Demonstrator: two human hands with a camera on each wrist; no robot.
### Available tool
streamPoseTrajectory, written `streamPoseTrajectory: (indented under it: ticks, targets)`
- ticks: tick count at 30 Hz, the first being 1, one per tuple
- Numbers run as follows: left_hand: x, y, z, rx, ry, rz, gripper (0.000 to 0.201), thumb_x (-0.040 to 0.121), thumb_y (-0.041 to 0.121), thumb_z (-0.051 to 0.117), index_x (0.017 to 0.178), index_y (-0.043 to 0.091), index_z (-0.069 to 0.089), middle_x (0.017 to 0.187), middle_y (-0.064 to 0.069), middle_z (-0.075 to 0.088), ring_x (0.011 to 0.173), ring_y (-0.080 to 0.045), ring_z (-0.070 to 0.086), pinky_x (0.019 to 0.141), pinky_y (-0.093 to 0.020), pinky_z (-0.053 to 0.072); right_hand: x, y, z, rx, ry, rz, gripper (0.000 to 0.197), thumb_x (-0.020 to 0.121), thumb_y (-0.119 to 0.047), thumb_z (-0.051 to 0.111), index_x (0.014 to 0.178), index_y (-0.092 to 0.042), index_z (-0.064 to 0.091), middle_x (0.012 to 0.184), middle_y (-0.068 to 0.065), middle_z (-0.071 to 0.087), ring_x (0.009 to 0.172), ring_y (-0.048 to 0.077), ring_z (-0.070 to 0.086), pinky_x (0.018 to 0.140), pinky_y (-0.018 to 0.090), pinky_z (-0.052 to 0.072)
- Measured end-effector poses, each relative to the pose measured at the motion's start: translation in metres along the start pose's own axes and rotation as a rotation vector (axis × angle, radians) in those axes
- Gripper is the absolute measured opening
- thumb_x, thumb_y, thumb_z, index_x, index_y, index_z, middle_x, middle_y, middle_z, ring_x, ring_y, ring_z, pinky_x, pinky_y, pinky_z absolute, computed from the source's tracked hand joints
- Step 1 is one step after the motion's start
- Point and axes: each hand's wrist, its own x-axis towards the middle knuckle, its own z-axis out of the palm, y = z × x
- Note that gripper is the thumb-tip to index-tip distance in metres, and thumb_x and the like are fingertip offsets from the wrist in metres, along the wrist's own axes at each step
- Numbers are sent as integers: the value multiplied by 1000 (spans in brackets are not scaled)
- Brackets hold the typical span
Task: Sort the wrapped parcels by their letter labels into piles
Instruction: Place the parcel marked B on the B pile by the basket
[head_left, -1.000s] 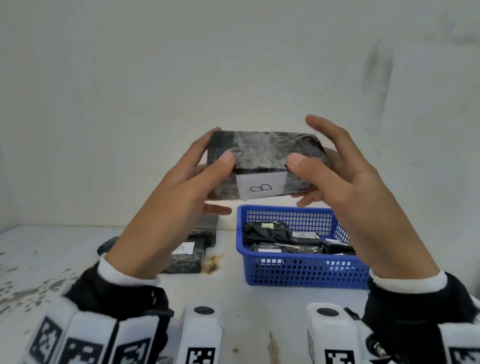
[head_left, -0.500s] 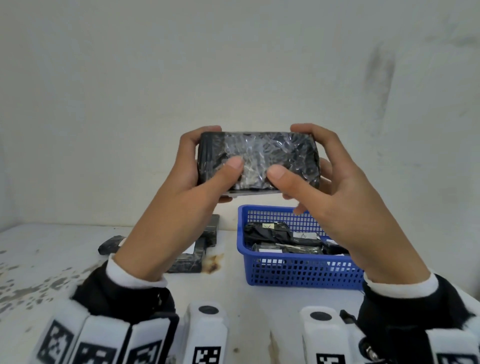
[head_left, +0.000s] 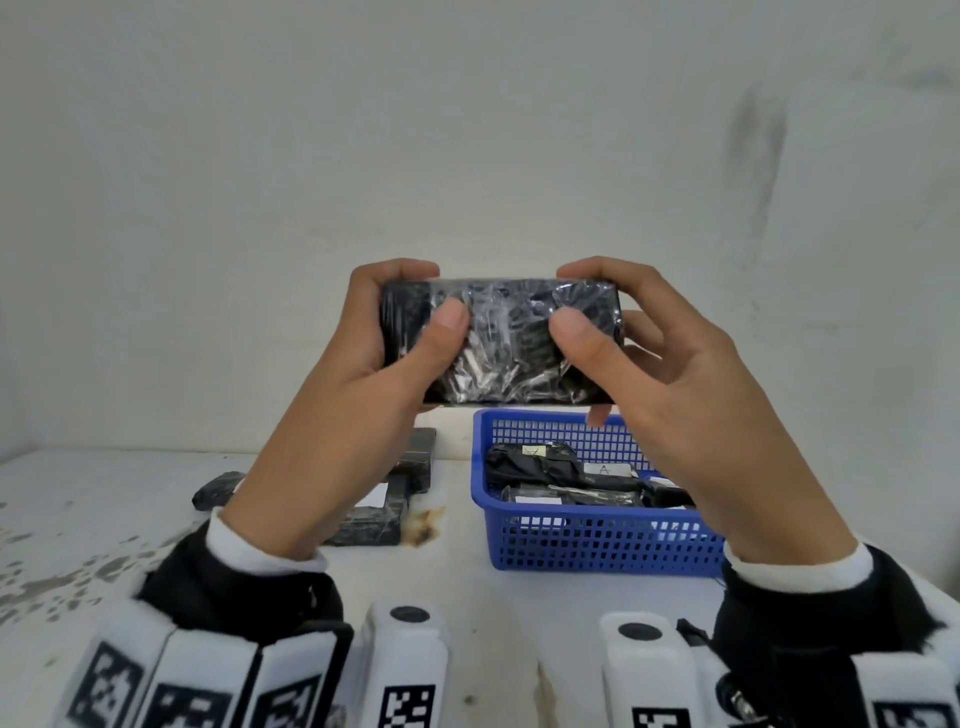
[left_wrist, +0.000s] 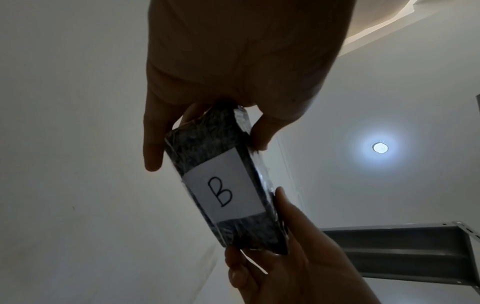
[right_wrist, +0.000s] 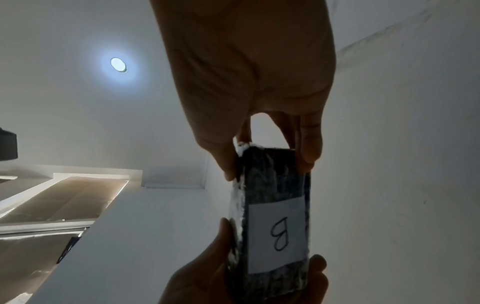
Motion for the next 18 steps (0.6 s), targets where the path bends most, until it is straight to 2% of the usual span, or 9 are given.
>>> streamPoseTrajectory:
  ticks: [2,4,7,9,11,13,14,16,18]
  targets:
    - [0,-1,-2,19,8,-5,32,85,61,54,112,45,51,99,2,70,92,-21,69,96,-48,51,0,-1,0,14,14,1,34,77,-58,62,108,-46,66,96,-13,72,81,50,57,70,56,57]
    - [0,-2,-3,41,20,-5,32,82,66,45,108,50,52,92,4,67,93,-21,67,98,-53,48,-1,-2,0,38,27,18,33,77,-58,59,105,-44,69,97,-11,72,81,50,58,68,52,60]
    - [0,-1,-1,55,16,-8,33,81,68,43,110,53,49,82,14,59,90,-21,66,97,-55,47,-2,-5,-1,39,30,24,30,76,-57,60,100,-42,69,95,-12,72,81,50,57,65,49,61]
    - [1,-1,1,74,9,-9,42,81,73,42,119,55,43,82,26,62,95,-12,67,95,-45,49,-2,-5,-1,19,34,8,26,79,-55,62,100,-41,68,99,-16,71,88,48,58,69,48,57]
    - [2,-2,1,61,-16,-31,61,79,75,50,134,54,32,106,34,64,101,6,63,98,-32,45,-1,-3,-4,-2,24,-1,25,83,-50,66,106,-43,63,108,-22,70,93,40,63,75,36,57]
    - [3,-4,-1,40,-37,-63,78,68,74,59,138,53,33,131,25,56,118,-1,58,105,-39,42,0,0,-8,1,9,28,46,76,-51,70,120,-51,54,110,-31,67,88,17,69,71,13,51]
    - [3,-5,-2,29,-40,-72,81,61,72,61,136,52,36,137,18,54,122,-8,57,107,-43,42,0,1,-8,13,7,45,59,72,-54,71,127,-55,49,113,-33,65,89,7,69,74,10,48]
    - [3,-5,-4,-3,-43,-73,83,56,67,65,134,50,42,135,8,58,119,-15,60,106,-46,42,3,4,-6,18,9,50,73,70,-63,74,137,-53,47,126,-27,63,94,-4,67,87,12,48]
    - [3,-6,-4,-18,-58,-51,79,57,61,67,132,44,47,123,5,67,111,-16,66,105,-46,42,4,5,-4,7,-2,30,70,74,-67,73,138,-48,52,128,-13,67,104,4,69,102,30,49]
